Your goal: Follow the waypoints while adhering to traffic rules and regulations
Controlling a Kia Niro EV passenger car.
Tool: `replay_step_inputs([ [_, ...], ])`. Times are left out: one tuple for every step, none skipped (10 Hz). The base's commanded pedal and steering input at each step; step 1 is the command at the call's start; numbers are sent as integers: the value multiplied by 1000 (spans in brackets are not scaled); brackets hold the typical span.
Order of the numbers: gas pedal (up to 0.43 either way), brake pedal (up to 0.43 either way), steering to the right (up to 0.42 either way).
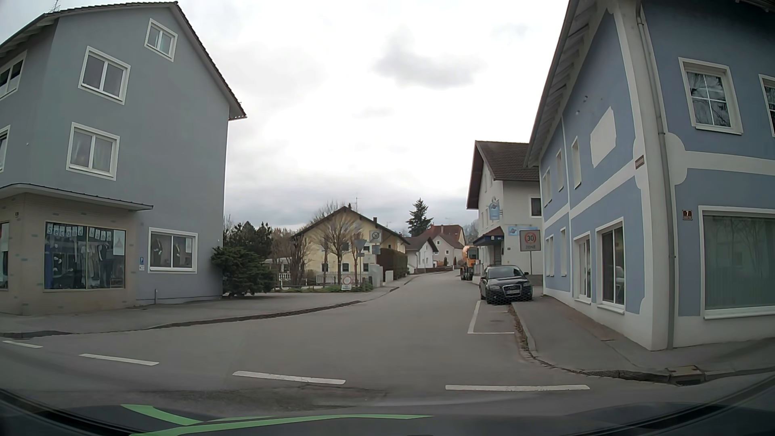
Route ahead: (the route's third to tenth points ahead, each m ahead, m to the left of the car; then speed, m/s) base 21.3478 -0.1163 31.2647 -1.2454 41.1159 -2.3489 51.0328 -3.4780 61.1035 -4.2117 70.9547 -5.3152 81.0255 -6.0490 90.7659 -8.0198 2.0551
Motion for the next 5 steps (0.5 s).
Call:
replay_step_inputs([
  [311,0,-21],
  [311,0,-9],
  [311,0,0],
  [311,0,3],
  [311,0,6],
])
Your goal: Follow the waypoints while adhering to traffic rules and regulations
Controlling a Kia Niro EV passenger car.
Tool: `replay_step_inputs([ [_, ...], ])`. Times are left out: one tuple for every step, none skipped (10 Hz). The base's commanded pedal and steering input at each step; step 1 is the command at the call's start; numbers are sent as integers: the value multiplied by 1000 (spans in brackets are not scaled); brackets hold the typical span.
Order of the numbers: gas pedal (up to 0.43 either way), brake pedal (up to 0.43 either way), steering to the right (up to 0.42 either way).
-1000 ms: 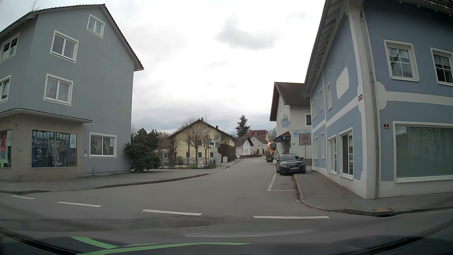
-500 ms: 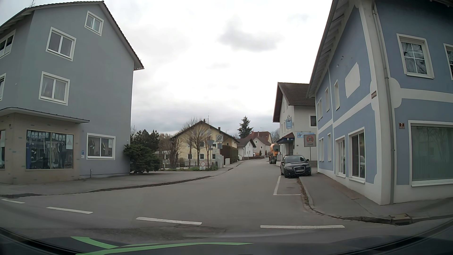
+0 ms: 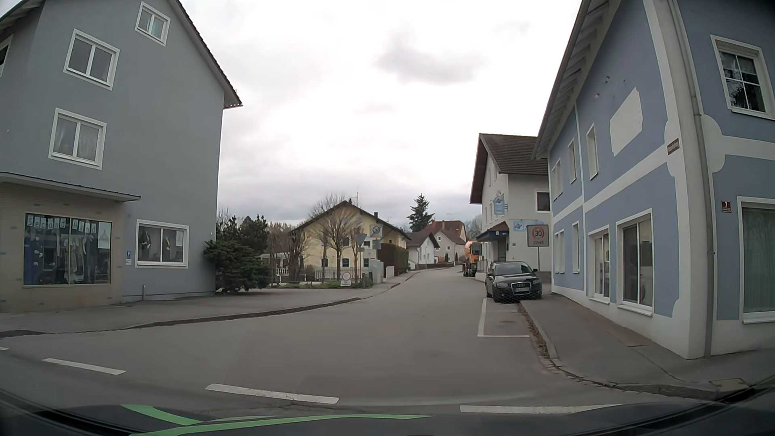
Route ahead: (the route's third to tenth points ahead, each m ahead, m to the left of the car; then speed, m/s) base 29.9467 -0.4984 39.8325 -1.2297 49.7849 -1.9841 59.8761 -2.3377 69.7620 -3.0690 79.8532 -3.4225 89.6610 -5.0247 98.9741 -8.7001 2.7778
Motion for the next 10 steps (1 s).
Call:
replay_step_inputs([
  [299,0,8],
  [299,0,11],
  [287,0,13],
  [287,0,17],
  [287,0,20],
  [268,0,21],
  [260,0,24],
  [260,0,26],
  [260,0,30],
  [260,0,33],
])
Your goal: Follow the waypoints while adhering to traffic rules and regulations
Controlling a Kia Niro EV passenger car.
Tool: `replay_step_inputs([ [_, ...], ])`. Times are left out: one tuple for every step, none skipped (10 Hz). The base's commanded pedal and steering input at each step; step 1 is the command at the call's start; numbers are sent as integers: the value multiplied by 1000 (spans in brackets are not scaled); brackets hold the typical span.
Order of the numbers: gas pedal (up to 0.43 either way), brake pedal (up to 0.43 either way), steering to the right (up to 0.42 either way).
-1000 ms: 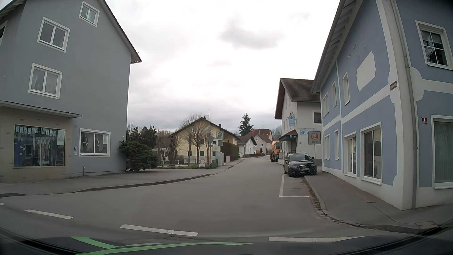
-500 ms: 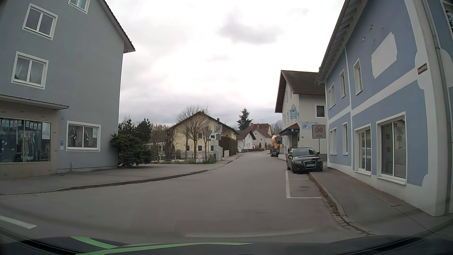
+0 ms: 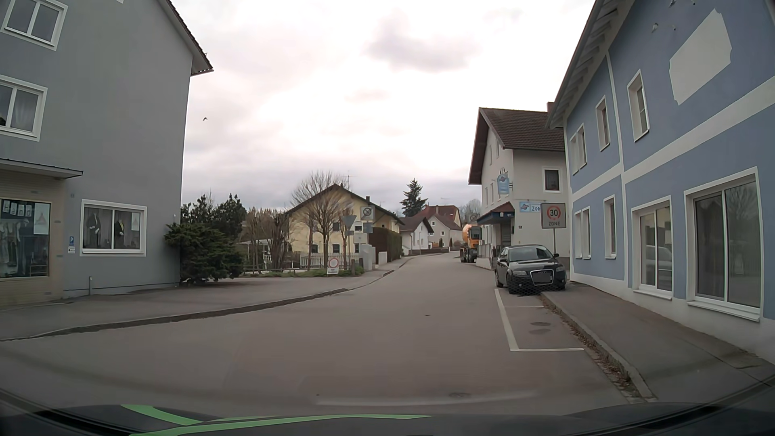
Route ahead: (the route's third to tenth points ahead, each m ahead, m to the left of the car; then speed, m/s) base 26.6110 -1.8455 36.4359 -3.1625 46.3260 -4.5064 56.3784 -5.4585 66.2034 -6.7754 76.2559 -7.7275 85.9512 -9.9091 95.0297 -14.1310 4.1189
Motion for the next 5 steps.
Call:
replay_step_inputs([
  [260,0,34],
  [260,0,35],
  [260,0,39],
  [248,0,44],
  [248,0,45],
])
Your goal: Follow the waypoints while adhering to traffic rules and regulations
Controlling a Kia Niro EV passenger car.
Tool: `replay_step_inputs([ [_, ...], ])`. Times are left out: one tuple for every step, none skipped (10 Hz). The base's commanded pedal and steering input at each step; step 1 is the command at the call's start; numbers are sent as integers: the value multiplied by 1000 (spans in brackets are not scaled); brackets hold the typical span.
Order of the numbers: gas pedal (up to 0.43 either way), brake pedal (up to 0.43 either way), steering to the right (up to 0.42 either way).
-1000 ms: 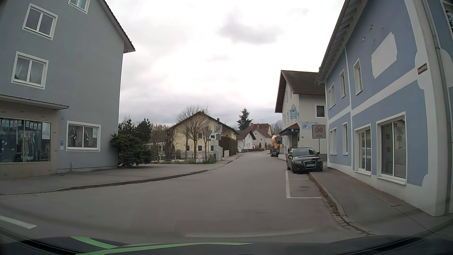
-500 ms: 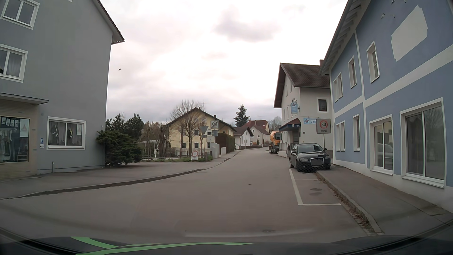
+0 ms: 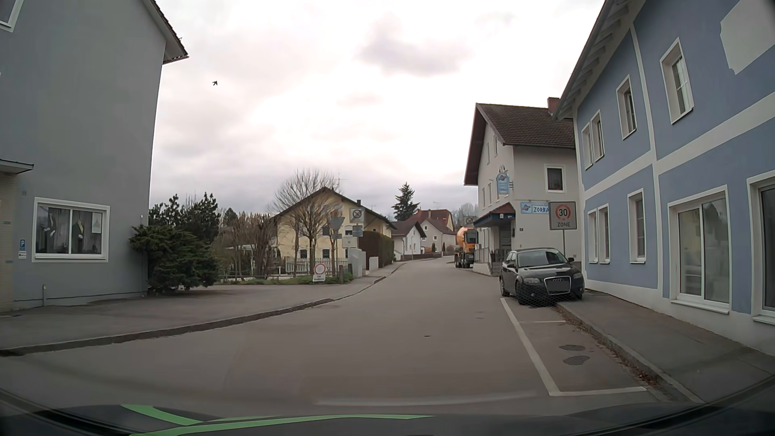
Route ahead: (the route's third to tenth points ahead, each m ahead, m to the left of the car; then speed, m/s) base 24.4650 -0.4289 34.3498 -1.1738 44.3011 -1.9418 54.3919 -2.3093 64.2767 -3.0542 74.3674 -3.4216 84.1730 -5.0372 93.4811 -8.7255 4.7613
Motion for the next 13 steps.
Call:
replay_step_inputs([
  [248,0,46],
  [248,0,48],
  [248,0,54],
  [248,0,58],
  [248,0,59],
  [248,0,55],
  [248,0,53],
  [240,0,51],
  [240,0,49],
  [228,0,47],
  [197,0,40],
  [189,0,31],
  [189,0,24],
])
